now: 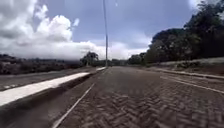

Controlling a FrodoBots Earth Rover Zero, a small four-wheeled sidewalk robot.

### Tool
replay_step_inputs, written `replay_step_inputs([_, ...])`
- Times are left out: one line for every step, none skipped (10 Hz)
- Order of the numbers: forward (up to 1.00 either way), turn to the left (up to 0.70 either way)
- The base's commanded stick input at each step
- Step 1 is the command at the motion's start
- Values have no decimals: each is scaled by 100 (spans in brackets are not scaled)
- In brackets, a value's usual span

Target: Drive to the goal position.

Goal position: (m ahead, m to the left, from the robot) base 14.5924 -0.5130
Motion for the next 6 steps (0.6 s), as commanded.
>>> replay_step_inputs([100,0])
replay_step_inputs([100,0])
replay_step_inputs([100,0])
replay_step_inputs([100,0])
replay_step_inputs([100,0])
replay_step_inputs([100,0])
